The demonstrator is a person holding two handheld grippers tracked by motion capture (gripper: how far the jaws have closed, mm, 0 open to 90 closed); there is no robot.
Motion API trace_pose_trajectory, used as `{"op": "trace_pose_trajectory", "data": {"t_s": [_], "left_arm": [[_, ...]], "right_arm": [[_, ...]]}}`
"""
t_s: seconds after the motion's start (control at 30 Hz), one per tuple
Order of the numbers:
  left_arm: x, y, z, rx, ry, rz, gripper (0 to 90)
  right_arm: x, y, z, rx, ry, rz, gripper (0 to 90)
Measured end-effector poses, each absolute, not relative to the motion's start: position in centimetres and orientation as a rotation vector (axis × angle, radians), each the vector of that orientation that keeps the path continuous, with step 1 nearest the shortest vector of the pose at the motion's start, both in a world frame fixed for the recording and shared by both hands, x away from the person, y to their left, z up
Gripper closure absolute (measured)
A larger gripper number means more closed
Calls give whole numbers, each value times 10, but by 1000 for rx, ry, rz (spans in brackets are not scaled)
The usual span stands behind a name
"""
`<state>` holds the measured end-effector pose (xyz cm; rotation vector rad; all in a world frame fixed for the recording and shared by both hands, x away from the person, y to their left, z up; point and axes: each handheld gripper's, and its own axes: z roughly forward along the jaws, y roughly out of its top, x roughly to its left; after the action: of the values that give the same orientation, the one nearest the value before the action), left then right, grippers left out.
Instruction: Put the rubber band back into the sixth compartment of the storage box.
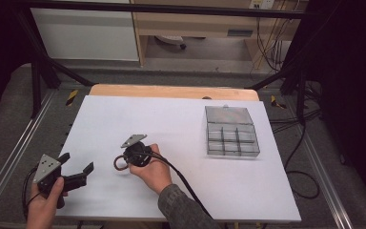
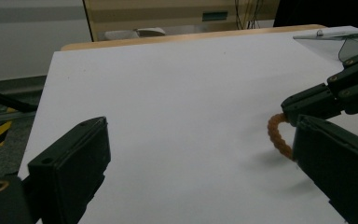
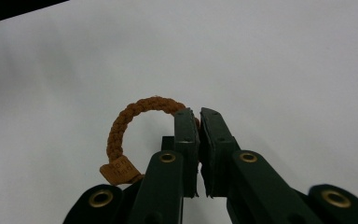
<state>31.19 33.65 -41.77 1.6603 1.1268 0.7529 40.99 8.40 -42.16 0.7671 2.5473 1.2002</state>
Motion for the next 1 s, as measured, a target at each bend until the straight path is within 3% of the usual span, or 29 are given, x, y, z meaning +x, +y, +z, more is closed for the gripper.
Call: {"op": "trace_pose_trajectory", "data": {"t_s": [1.0], "left_arm": [[314,330,-422,1705,1127,713,42]], "right_arm": [[424,33,-388,886,2382,1353,863]]}}
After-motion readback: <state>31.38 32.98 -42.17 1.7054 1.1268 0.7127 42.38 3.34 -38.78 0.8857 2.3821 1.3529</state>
